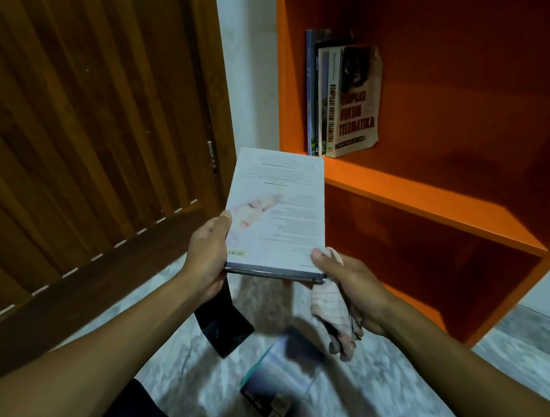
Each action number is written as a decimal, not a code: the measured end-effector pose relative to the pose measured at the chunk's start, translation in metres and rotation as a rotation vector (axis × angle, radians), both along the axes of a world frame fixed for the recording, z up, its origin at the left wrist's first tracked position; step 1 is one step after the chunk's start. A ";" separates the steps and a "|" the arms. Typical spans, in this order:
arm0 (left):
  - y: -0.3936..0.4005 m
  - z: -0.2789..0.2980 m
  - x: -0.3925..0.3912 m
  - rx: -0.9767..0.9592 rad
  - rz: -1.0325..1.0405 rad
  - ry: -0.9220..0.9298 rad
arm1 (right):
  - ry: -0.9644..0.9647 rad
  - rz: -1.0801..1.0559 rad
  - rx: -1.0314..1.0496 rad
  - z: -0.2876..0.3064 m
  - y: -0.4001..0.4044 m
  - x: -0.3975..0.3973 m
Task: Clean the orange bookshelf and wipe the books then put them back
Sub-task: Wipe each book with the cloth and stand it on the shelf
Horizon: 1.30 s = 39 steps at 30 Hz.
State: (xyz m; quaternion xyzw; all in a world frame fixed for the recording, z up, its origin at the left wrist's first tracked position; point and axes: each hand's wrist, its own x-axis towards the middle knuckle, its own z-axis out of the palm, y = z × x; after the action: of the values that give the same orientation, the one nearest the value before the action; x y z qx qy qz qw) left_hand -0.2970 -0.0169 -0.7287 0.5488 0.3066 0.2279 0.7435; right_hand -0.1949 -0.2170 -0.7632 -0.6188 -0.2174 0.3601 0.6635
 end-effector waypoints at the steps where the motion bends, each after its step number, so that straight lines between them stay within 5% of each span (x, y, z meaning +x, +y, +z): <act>1: -0.002 -0.001 0.000 0.015 -0.014 0.010 | -0.022 -0.010 0.010 0.003 0.001 -0.004; 4: -0.005 -0.002 0.002 0.101 -0.046 0.073 | 0.032 -0.093 0.076 0.003 0.003 -0.010; 6: -0.004 -0.003 0.004 0.357 -0.057 0.193 | 0.059 -0.149 0.094 0.009 0.002 -0.009; 8: -0.007 0.001 0.006 0.691 -0.013 0.253 | -0.022 -0.182 0.080 0.015 0.001 -0.007; 10: -0.022 0.010 0.008 0.798 -0.023 0.168 | -0.206 -0.200 -0.005 0.018 0.001 -0.010; 13: -0.046 0.008 0.014 0.610 -0.173 0.074 | -0.668 -0.204 -0.205 0.014 0.003 -0.023; 16: -0.048 -0.017 0.022 0.367 -0.035 0.175 | -1.190 -0.059 -0.468 0.013 0.007 -0.038; 21: -0.029 -0.042 0.025 0.005 0.189 0.255 | -1.545 0.129 -0.740 0.009 0.015 -0.059; 24: -0.019 -0.044 0.026 -0.005 0.176 0.168 | -1.328 0.162 -0.699 0.018 0.018 -0.049; 29: -0.003 -0.025 0.024 -0.028 0.169 0.090 | 0.153 -0.296 -0.122 0.040 0.000 0.013; 31: 0.000 -0.020 0.022 -0.015 0.159 0.071 | 0.552 -0.362 -0.034 0.045 -0.016 0.031; 33: 0.001 -0.016 0.019 0.004 0.129 0.049 | 0.690 -0.322 0.060 0.047 -0.024 0.035; 36: -0.001 -0.010 0.016 0.062 0.065 0.018 | 0.624 -0.342 0.105 0.052 -0.020 0.036; 39: -0.008 -0.005 0.013 0.121 -0.018 -0.001 | 0.450 -0.588 0.247 0.065 -0.018 0.044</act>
State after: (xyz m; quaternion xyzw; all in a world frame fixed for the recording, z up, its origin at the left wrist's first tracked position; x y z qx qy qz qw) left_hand -0.2841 -0.0250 -0.7338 0.5955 0.2870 0.2397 0.7111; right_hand -0.1510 -0.2346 -0.6983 -0.4757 0.0784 0.2525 0.8389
